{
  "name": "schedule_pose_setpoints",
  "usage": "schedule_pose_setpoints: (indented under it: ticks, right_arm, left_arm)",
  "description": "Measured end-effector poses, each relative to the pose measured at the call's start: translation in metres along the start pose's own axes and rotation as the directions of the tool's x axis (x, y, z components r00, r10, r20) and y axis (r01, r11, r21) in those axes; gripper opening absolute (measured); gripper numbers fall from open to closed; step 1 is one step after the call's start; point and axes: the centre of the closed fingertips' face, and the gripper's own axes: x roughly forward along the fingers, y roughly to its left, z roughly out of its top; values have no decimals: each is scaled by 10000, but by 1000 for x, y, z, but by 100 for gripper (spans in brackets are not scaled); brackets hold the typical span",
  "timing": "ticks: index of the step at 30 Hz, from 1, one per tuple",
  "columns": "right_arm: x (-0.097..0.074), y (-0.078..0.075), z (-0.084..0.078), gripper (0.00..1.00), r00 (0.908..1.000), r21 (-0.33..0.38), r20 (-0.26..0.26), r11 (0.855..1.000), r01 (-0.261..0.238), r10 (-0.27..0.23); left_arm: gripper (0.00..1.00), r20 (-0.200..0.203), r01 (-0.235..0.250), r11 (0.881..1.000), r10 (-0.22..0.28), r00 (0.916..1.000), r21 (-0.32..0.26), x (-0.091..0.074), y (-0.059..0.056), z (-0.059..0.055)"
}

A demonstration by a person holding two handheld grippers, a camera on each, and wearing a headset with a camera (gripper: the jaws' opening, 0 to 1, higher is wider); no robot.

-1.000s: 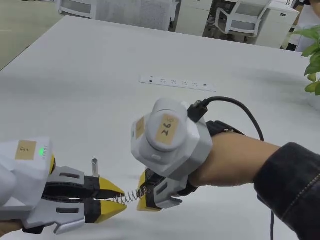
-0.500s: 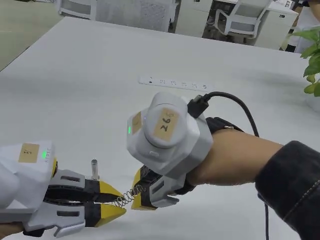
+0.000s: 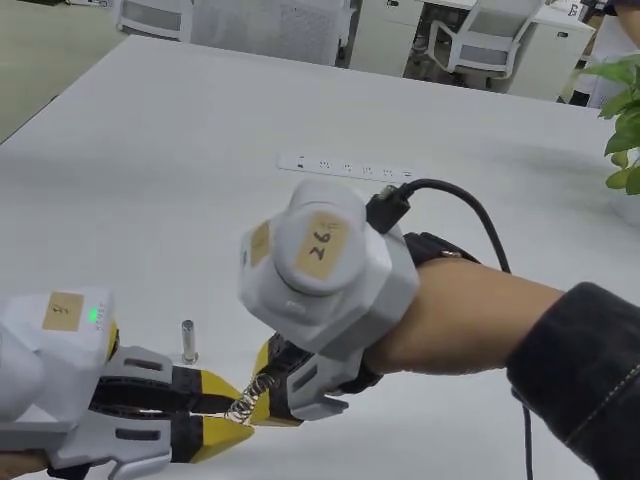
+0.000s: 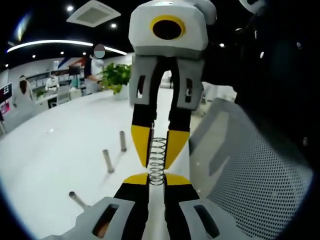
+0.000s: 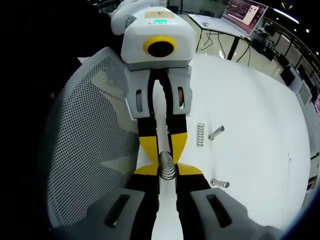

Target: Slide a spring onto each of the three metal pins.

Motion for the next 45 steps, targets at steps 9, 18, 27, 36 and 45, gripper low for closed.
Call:
schedule_pose_setpoints:
  ticks: [9, 18, 27, 36, 45]
  right_arm:
    - [1, 1, 4, 8, 9999, -166, -94, 9998, -61, 59]
    - [2, 2, 7, 8, 9999, -248, -93, 9996, -131, 129]
    - [1, -2, 7, 8, 10000, -193, -29, 9998, -63, 63]
    - [-1, -6, 4, 8, 9999, -166, -78, 9998, 72, -73]
    - [-2, -8, -2, 8, 9997, -128, -211, 9998, 153, -155]
  left_arm:
    - [3, -10, 30, 10000, -30, 10000, -24, 1, 0, -1]
    - [3, -45, 18, 10000, -19, 10000, -50, 2, 1, -3]
    - [8, -166, 1, 9999, -3, 9999, -116, 3, 2, -7]
    - [14, -196, -67, 9996, 62, 9998, -273, 2, 3, -7]
    - [22, -142, -304, 9979, 296, 9995, -575, -2, 7, -7]
